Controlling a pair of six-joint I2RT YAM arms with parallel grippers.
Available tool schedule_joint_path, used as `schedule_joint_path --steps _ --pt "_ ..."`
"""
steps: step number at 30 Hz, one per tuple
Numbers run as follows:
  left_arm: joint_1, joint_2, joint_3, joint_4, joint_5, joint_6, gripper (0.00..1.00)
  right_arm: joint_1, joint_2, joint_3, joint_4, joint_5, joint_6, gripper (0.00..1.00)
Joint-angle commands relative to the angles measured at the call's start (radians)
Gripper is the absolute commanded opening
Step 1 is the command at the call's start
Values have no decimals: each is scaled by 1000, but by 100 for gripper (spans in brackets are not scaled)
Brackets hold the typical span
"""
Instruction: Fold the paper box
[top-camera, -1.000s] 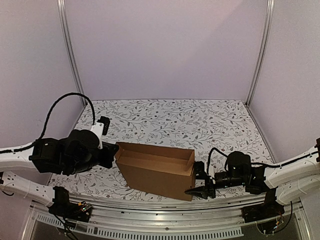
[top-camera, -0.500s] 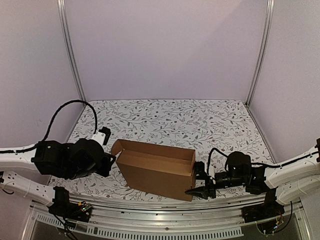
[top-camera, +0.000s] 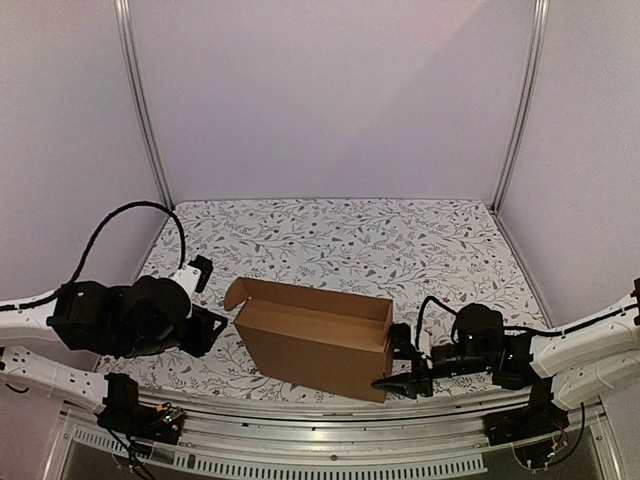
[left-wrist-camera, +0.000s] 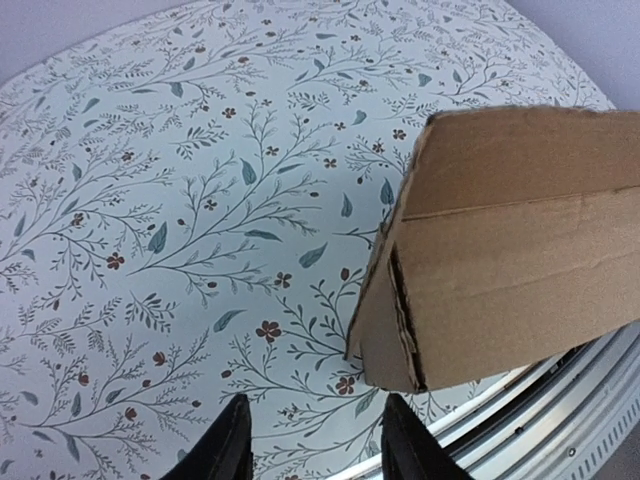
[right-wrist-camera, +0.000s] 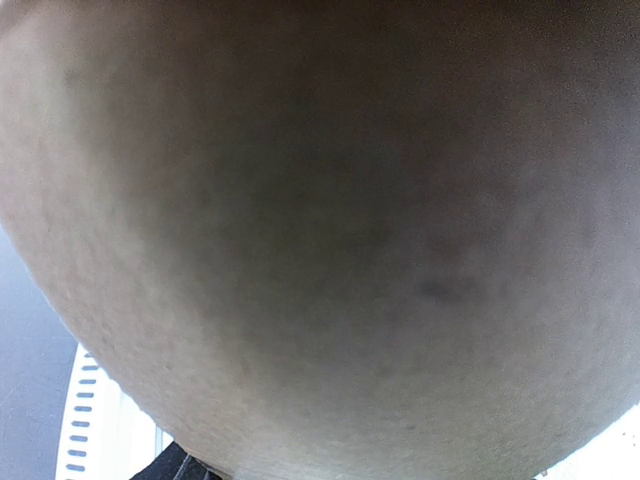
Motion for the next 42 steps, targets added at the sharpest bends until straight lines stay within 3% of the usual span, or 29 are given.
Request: schedule_joint_path --steps 1,11,16,28,42 --pt "37 2 54 60 72 88 44 8 -12 -18 13 3 5 28" --pt "238 13 65 147 306 217 39 9 -15 -24 20 4 6 29" --pt "276 38 47 192 421 231 27 9 -13 -24 20 6 5 29" --pt "306 28 -7 196 449 207 0 10 2 -21 28 3 6 29" --pt "312 45 26 176 407 166 3 11 2 -28 39 9 12 29"
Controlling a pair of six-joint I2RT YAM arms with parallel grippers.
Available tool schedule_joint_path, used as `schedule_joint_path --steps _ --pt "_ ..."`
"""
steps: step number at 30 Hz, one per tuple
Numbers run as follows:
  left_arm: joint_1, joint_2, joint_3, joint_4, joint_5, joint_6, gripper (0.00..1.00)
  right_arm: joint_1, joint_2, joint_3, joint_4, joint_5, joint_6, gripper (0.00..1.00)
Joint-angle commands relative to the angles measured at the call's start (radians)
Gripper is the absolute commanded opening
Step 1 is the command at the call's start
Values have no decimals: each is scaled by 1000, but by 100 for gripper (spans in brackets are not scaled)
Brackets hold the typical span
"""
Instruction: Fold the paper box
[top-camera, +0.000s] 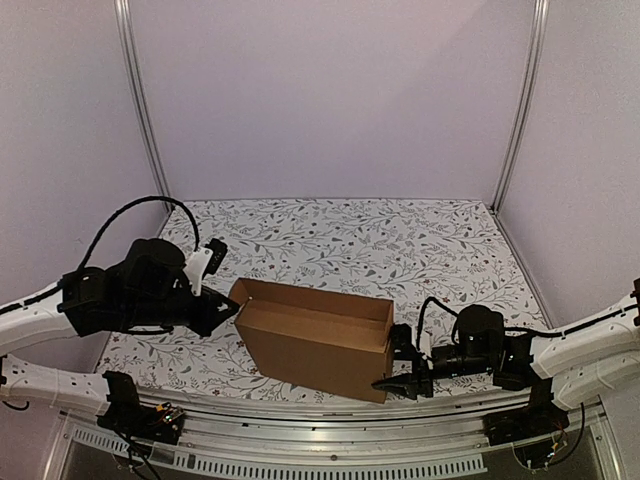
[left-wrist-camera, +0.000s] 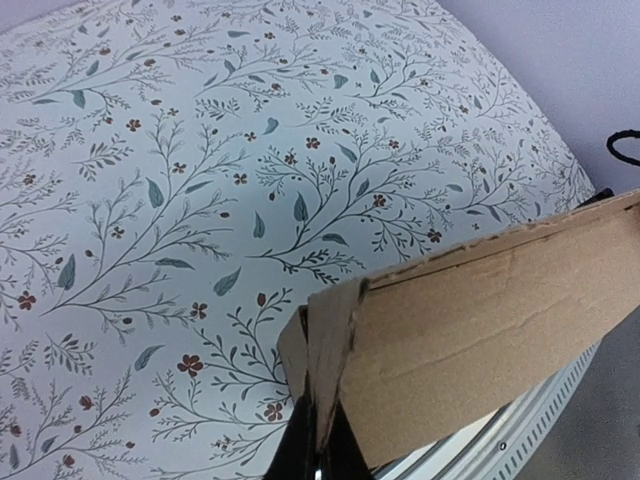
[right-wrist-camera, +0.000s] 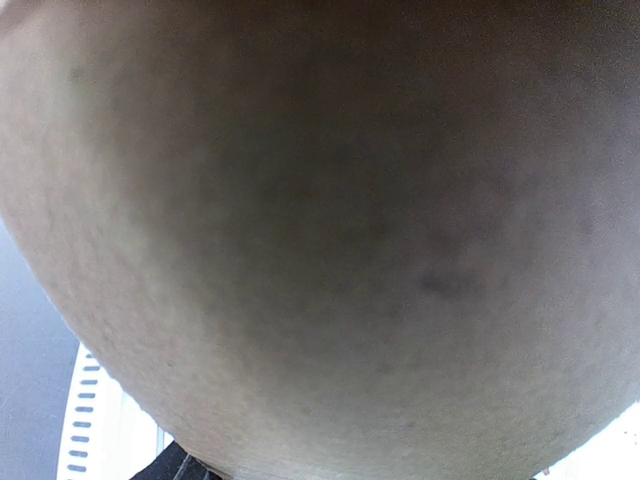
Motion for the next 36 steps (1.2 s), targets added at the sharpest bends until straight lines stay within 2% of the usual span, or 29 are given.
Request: schedule_joint_path --steps 1,7,12,17,23,27,32,36 --pt "24 25 21 -35 -28 -43 1 5 5 -20 25 6 9 29" --pt "24 60 26 3 27 -135 0 7 16 -22 39 6 12 30" --pt "24 71 36 -6 27 -148 1 7 27 -26 50 3 13 30" --pt "24 63 70 -45 2 -138 8 7 27 -32 58 4 15 31" --pt "24 62 98 -84 -40 -121 22 7 30 -34 67 4 16 32" --pt "24 65 115 -86 -50 -107 26 8 30 -35 69 3 18 32" --pt "24 75 143 -106 -69 -80 26 9 31 -36 70 3 19 32" --pt "24 86 145 -113 -68 -78 19 9 30 -36 70 5 22 32"
